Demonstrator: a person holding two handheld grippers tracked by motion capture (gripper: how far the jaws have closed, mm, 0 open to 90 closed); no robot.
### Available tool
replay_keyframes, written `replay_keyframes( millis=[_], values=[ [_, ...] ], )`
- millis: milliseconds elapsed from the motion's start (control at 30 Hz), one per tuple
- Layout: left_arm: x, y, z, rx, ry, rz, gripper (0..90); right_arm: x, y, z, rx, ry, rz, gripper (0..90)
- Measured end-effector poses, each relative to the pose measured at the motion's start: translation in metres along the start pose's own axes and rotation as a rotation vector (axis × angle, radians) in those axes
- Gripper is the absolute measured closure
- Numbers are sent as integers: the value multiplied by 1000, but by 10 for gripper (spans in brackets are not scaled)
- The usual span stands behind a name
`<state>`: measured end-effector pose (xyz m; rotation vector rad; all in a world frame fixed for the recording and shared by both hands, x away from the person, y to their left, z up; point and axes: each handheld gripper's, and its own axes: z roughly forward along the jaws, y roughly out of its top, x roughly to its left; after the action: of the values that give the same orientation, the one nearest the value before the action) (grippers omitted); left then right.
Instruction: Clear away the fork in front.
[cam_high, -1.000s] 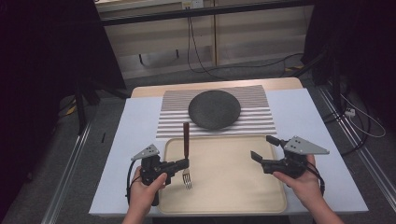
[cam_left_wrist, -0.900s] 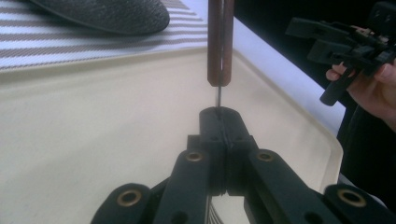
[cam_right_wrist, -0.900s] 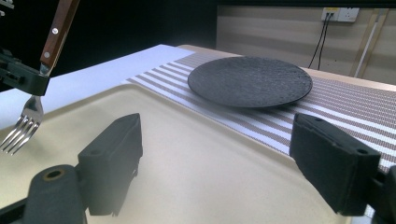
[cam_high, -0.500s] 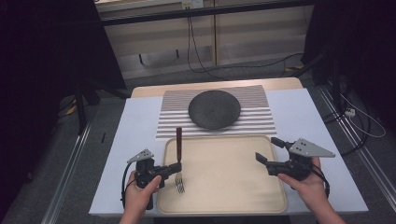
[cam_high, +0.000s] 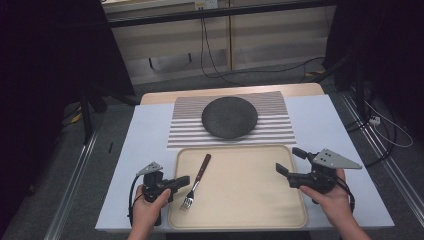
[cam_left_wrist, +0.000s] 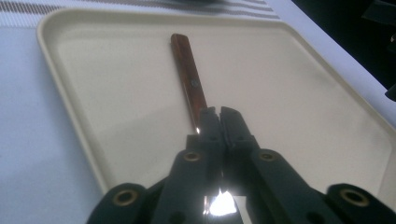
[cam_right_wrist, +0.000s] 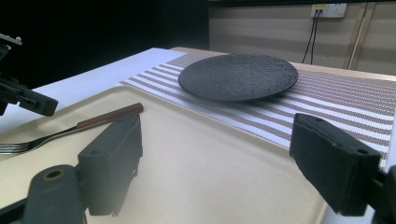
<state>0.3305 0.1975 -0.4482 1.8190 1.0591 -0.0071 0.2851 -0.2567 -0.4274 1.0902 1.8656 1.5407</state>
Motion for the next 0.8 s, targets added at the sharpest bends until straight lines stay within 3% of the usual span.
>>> replay_keyframes(
  millis=[133, 233, 367, 567, 800],
  values=[
    [-4, 6, 6, 4, -7, 39, 845, 0, 0, 1, 0, 3, 0, 174],
    [-9, 15, 19, 58, -7, 105, 856, -1, 0, 2, 2, 3, -1, 175],
    [-15, 24, 39, 127, -16, 157, 900, -3, 2, 3, -4, -1, 10, 175],
    [-13, 29, 60, 171, -4, 159, 900, -10, 0, 3, -2, -14, 20, 175],
    [-10, 28, 61, 179, 23, 146, 900, -12, -1, 0, 4, -23, 15, 175]
  ],
)
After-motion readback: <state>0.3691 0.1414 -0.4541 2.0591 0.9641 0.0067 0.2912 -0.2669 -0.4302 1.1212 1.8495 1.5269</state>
